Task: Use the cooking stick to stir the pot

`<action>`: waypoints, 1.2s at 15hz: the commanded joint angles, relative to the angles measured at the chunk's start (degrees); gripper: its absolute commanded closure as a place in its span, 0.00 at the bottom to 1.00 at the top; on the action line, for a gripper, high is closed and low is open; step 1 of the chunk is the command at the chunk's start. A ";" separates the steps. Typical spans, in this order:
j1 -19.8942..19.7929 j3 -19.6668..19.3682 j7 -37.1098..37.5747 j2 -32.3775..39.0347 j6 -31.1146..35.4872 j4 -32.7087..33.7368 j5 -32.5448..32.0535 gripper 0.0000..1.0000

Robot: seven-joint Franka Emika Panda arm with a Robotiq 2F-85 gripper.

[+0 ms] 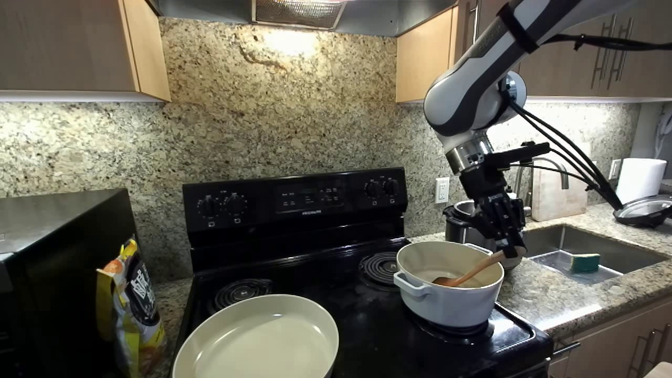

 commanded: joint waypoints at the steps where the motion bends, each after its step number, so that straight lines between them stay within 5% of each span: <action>1: 0.78 1.80 1.10 -2.34 -1.27 -1.90 -1.25 0.94; 18: -0.42 -0.37 1.33 4.42 4.40 3.03 0.59 0.94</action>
